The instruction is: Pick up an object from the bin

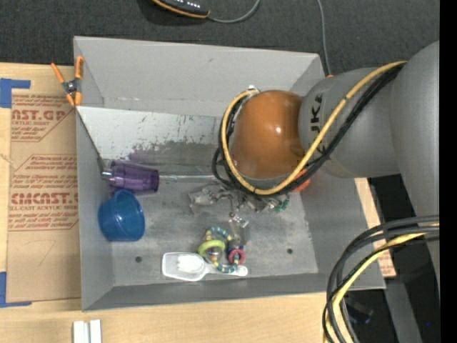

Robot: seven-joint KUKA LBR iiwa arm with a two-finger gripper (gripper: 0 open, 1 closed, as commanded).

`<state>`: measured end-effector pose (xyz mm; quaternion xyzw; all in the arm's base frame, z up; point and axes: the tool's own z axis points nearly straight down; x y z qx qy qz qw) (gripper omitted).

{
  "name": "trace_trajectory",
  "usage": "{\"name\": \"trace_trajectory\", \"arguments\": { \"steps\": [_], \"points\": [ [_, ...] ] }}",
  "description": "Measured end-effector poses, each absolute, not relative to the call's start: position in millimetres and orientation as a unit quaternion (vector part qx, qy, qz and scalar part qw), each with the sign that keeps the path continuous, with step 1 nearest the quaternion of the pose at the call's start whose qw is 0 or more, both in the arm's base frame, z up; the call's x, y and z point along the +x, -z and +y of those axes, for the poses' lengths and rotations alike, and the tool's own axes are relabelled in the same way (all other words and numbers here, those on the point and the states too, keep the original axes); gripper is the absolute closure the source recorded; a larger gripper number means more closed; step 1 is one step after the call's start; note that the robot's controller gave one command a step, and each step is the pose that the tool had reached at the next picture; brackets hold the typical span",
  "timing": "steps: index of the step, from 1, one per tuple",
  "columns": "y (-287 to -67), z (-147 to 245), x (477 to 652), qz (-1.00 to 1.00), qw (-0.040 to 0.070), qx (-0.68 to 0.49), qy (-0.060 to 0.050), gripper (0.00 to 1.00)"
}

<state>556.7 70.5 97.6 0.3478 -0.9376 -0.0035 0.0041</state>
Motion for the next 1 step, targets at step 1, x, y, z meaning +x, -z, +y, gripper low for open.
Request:
{"name": "trace_trajectory", "arguments": {
  "steps": [1],
  "points": [
    [-70.4, 59.3, 541.5, -0.916, -0.005, 0.4, 0.0, 0.0]
  ]
}}
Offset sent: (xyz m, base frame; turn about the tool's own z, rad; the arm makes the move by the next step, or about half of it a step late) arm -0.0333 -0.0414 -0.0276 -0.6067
